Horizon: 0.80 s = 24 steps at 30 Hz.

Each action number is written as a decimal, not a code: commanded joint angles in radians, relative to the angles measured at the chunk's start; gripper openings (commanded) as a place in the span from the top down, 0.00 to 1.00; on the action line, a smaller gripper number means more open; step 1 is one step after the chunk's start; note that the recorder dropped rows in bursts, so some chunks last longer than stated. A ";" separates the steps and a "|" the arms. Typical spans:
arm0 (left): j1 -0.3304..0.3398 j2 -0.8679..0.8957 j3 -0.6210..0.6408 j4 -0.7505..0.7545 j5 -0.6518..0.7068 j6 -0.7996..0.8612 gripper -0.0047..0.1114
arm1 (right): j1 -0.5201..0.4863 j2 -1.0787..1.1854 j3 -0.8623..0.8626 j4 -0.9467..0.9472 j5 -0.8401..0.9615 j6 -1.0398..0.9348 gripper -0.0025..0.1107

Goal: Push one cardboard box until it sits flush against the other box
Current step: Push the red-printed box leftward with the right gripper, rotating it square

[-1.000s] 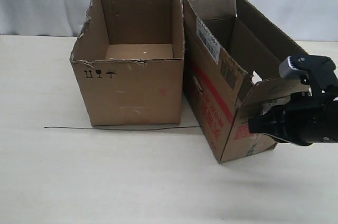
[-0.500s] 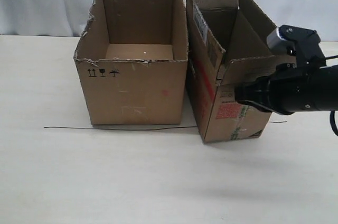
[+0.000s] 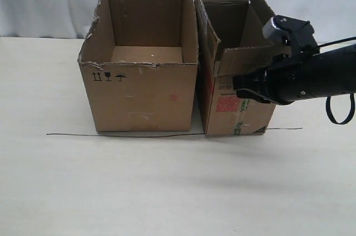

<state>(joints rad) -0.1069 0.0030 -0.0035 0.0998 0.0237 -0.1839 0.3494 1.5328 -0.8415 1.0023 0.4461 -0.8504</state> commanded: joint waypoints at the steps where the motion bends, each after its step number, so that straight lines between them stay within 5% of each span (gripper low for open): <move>1: -0.009 -0.003 0.004 0.001 -0.008 -0.005 0.96 | 0.002 0.005 -0.007 0.003 -0.017 -0.011 0.93; 11: -0.009 -0.003 0.004 0.001 -0.008 -0.005 0.96 | 0.002 0.005 -0.052 0.003 -0.051 -0.011 0.93; 15: -0.009 -0.003 0.004 0.001 -0.008 -0.005 0.96 | 0.002 -0.002 -0.077 0.006 0.065 0.000 0.93; 20: -0.009 -0.003 0.004 0.001 -0.008 -0.005 0.96 | 0.002 -0.182 -0.077 0.000 0.309 0.060 0.93; 24: -0.009 -0.003 0.004 0.001 -0.008 -0.005 0.96 | -0.032 -0.435 -0.077 -0.167 0.235 0.195 0.93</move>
<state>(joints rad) -0.1069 0.0030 -0.0035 0.0998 0.0237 -0.1839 0.3455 1.1976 -0.9121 0.9351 0.7254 -0.7309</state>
